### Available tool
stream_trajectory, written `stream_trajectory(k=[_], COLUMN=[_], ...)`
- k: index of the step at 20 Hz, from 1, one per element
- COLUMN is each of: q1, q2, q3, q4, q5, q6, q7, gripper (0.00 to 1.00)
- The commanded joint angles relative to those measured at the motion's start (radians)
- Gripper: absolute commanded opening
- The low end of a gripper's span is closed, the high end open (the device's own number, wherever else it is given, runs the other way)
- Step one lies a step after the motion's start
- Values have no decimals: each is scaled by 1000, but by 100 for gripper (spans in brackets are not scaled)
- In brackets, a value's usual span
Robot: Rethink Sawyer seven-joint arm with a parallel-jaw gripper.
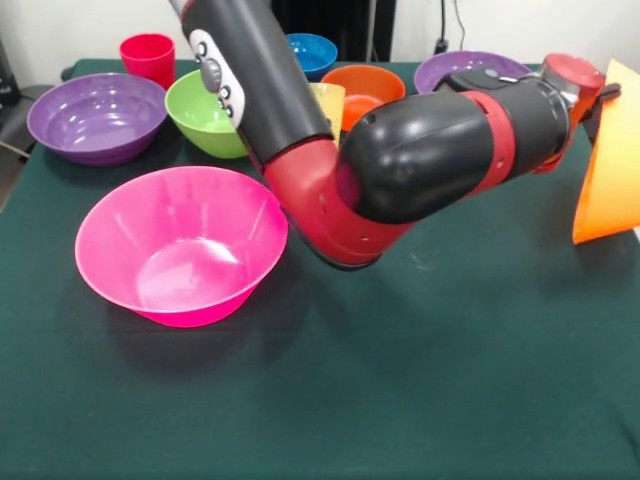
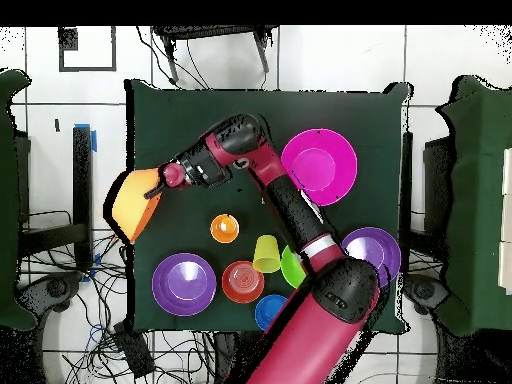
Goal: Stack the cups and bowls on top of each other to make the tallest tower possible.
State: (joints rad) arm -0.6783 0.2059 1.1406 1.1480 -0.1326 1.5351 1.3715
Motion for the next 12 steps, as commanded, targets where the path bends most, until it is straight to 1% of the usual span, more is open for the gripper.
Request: stream_trajectory(k=[1, 3, 4, 8, 9, 12], q1=[31, 38, 47, 52, 60, 56], q2=[-20, -16, -5, 29, 44, 100], q3=[-111, -117, -117, -98, -87, -41], q4=[-249, -282, -319, -342, -349, -296], q5=[-211, -219, -214, -152, -126, -11], q6=[-30, 2, 50, 203, 241, 306], q7=[-432, -467, -492, -525, -521, -453], gripper=[0, 0, 0, 0, 0, 0])
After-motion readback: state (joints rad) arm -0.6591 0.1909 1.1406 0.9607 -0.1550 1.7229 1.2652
